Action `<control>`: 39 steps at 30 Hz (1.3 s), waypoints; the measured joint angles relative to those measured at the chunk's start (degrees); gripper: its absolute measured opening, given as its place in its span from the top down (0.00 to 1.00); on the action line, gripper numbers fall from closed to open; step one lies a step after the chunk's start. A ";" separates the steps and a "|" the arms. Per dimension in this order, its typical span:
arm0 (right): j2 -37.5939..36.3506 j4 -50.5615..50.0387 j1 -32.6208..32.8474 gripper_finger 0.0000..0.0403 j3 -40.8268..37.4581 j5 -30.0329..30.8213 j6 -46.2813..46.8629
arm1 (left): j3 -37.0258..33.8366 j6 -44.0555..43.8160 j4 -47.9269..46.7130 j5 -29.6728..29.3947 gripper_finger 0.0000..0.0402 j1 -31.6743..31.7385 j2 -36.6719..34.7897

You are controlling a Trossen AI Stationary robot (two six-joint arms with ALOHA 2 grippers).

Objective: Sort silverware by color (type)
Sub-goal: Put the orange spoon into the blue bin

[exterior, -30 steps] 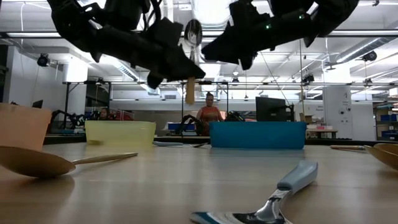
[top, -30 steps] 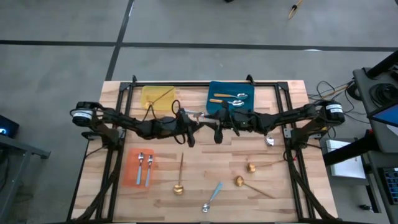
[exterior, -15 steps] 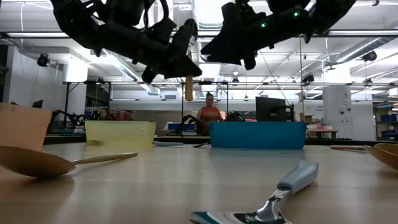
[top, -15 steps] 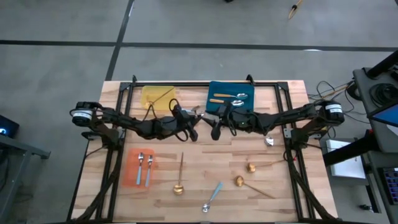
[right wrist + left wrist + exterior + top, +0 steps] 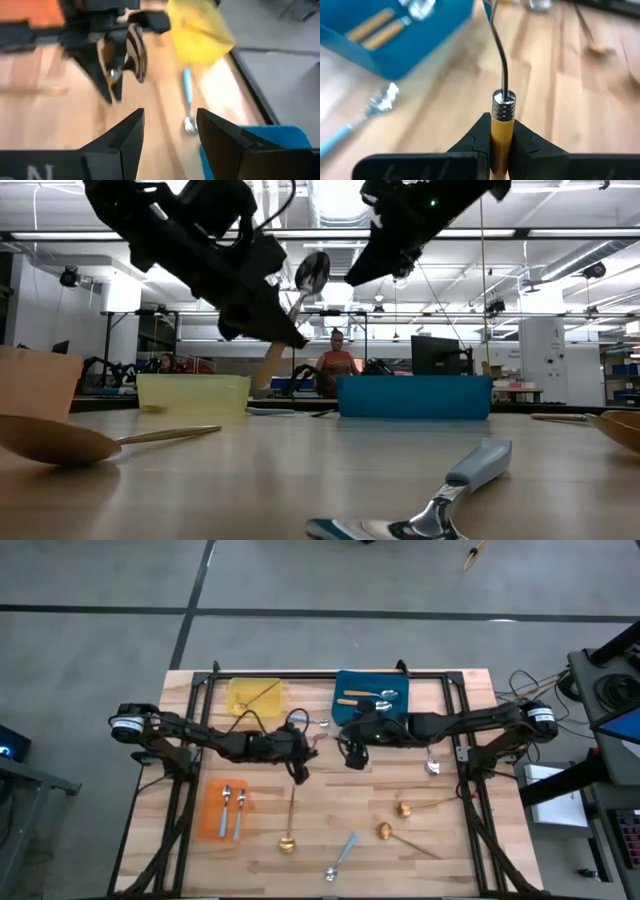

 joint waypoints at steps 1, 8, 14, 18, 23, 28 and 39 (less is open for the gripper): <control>0.24 -3.20 -0.01 0.57 1.60 -1.52 -0.83 | 0.01 -0.06 -1.69 1.15 0.97 -0.07 -0.02; 1.90 -13.40 -0.26 0.57 9.88 -9.85 -4.03 | -0.02 -0.08 -2.88 4.77 0.97 -0.54 0.18; 2.12 -13.24 -0.28 0.57 12.57 -9.81 -5.54 | -0.02 -0.02 -0.98 4.75 0.97 -0.79 0.07; 2.12 -12.55 -0.28 0.57 12.89 -9.83 -5.57 | -0.02 0.39 3.19 4.72 0.97 -0.87 0.07; 2.12 -12.46 -0.31 0.57 12.89 -9.81 -4.97 | -0.02 2.10 7.61 4.39 0.97 -0.87 0.20; 2.50 -10.16 -0.28 0.57 12.87 -9.84 -4.98 | 1.33 2.84 5.30 1.13 0.97 -0.87 0.22; 6.66 -7.45 -0.28 0.57 12.78 -12.59 -6.32 | 5.02 8.57 2.54 1.32 0.97 -1.35 0.28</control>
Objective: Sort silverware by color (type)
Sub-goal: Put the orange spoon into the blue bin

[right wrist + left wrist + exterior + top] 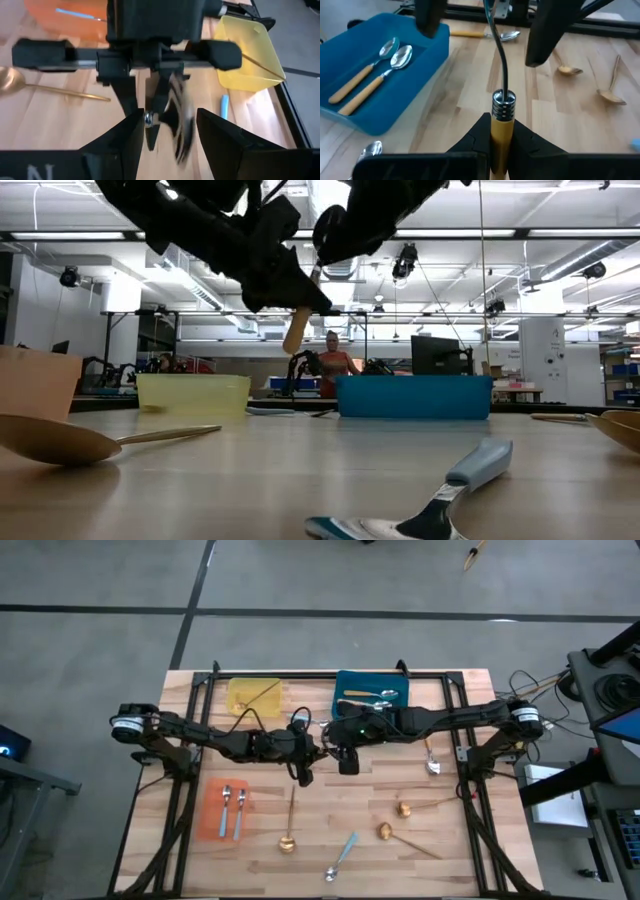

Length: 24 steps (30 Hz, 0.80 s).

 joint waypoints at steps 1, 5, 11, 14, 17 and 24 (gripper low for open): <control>0.02 0.17 0.00 0.57 0.00 0.00 -0.04 | 0.13 -0.02 -0.85 0.02 0.97 -0.09 0.03; -0.01 0.46 0.00 0.60 0.00 0.05 -0.17 | -0.07 -0.71 -4.68 0.00 0.97 -0.16 0.07; -0.12 0.82 0.00 0.69 0.00 0.13 -0.75 | -0.34 -0.91 -5.24 -0.02 0.97 -0.25 0.07; -0.12 0.83 0.00 0.76 0.00 0.13 -0.93 | -0.34 -0.91 -5.27 -0.02 0.97 -0.25 0.07; -0.12 1.33 0.00 0.87 0.00 0.09 -0.92 | -0.39 -0.93 -5.29 -0.06 0.97 -0.24 0.07; -0.12 1.46 -0.01 0.97 0.00 0.28 -1.64 | -0.41 -1.66 -4.89 -0.31 0.96 -0.20 0.07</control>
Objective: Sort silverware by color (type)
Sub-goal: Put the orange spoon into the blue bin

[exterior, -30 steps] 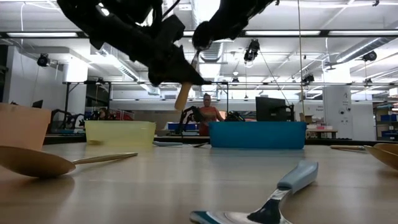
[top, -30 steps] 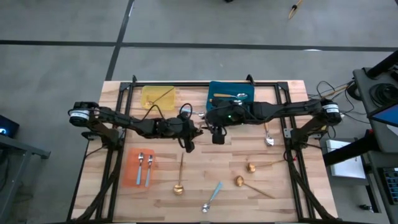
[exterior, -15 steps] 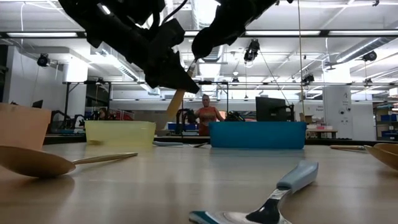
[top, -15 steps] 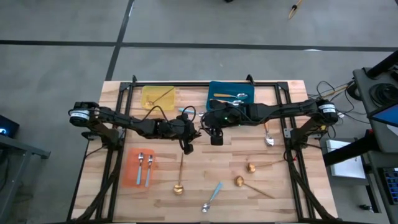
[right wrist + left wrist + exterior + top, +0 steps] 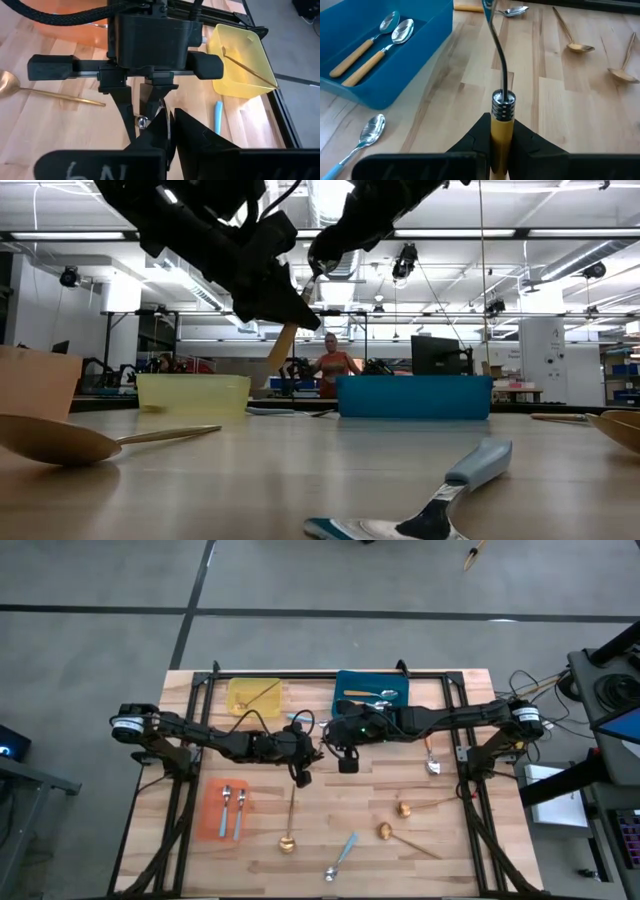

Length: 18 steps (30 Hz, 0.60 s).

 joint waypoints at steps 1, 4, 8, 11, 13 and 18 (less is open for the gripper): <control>0.00 -0.01 -0.01 0.97 0.01 -0.02 0.00 | -0.02 -0.60 0.22 0.00 0.95 0.00 0.00; 0.00 0.01 -0.01 0.98 0.02 -0.04 -0.01 | -0.02 -0.82 0.88 -0.32 0.91 -0.04 -0.02; 0.00 -0.09 -0.01 0.98 0.02 0.14 2.25 | -0.02 -0.84 0.79 -2.63 0.84 -0.04 -0.05; 0.00 -0.77 -0.16 0.98 0.03 1.16 6.08 | -0.02 -0.24 0.64 -2.89 0.78 0.00 -0.25; 0.00 -2.59 -0.23 0.98 0.32 3.75 8.45 | -0.02 0.75 0.44 -2.95 0.74 0.00 -0.77; -0.52 -4.90 -1.47 0.98 0.42 8.96 11.63 | -0.02 3.83 -1.24 -6.00 0.64 0.02 -4.01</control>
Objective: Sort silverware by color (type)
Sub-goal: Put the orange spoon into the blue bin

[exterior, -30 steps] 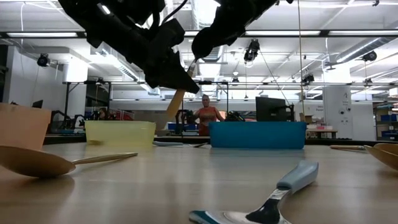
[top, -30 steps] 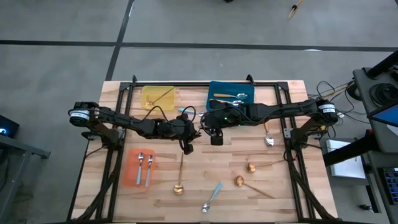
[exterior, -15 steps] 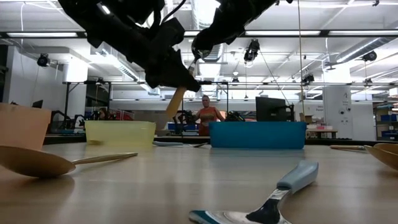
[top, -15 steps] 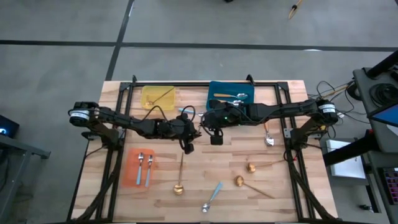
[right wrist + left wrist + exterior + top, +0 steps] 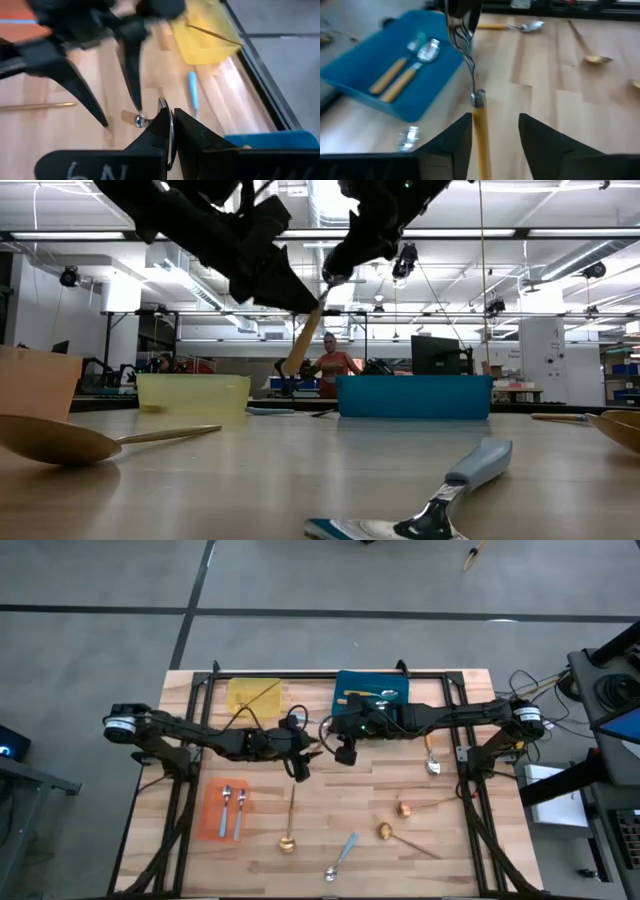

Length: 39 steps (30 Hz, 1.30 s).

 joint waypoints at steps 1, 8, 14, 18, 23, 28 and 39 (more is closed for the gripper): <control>-0.29 -0.15 -0.53 0.98 0.00 0.05 0.84 | 0.00 0.52 -0.91 -1.41 0.62 -0.02 -0.92; -2.81 -1.38 -4.83 0.98 0.02 0.46 4.29 | -0.07 2.93 -7.81 -9.28 0.55 -0.02 -8.50; -5.91 -3.59 -11.08 0.98 0.02 2.66 4.95 | -0.68 2.04 -10.13 -10.29 0.55 -0.10 -14.64; -8.90 -3.36 -14.98 0.98 -1.63 2.67 4.93 | -1.25 -0.94 -10.09 -10.33 0.54 -0.40 -16.52; -14.69 4.28 -18.71 0.98 -9.64 2.61 4.56 | -1.27 -3.55 -8.60 -10.28 0.54 -1.99 -15.37; -20.51 14.05 -21.81 0.98 -20.54 3.05 8.37 | -1.29 -4.54 -6.34 -10.29 0.54 -3.60 -12.94; -26.84 31.69 -23.41 0.98 -38.16 4.52 18.47 | -1.22 -5.25 -1.45 -10.29 0.54 -3.82 -7.83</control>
